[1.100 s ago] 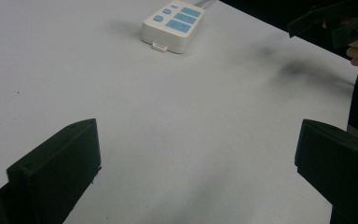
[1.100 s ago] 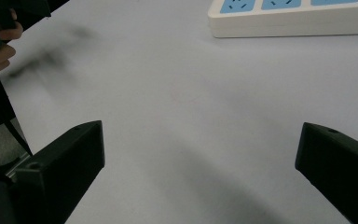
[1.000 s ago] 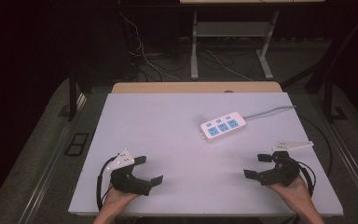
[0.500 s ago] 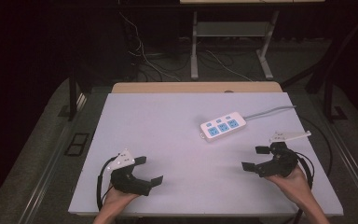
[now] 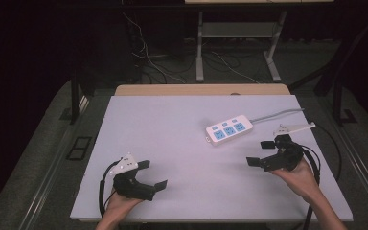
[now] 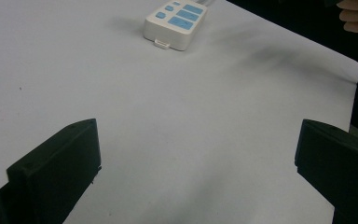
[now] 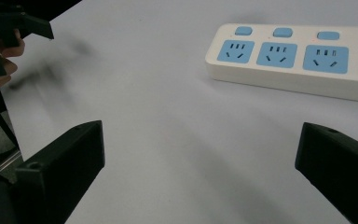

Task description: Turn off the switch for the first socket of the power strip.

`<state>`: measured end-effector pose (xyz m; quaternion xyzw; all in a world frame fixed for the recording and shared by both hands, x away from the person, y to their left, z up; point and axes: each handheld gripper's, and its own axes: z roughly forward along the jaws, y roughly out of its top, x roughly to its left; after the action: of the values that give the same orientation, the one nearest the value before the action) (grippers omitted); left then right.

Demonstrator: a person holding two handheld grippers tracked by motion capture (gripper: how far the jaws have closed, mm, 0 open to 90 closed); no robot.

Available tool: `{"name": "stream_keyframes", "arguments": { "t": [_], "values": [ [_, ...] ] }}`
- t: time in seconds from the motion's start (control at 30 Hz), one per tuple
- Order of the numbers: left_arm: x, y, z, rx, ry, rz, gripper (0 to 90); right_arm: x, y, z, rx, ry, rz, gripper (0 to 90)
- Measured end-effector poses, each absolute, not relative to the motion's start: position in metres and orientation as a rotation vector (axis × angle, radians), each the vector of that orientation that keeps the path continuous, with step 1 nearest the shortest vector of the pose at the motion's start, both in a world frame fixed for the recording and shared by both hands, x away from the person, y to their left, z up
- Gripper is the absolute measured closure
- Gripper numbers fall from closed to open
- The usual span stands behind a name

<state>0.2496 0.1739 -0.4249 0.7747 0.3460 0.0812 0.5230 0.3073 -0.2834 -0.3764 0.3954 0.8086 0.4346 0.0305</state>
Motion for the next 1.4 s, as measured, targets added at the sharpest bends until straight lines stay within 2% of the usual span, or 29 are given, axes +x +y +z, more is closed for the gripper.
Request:
{"name": "stream_keyframes", "arguments": {
  "t": [1.4],
  "values": [
    [0.251, 0.175, -0.425, 1.850, 0.834, 0.186, 0.0, 0.376, -0.268, -0.354, 1.243, 2.511, 1.305, 1.2]
  ]
}}
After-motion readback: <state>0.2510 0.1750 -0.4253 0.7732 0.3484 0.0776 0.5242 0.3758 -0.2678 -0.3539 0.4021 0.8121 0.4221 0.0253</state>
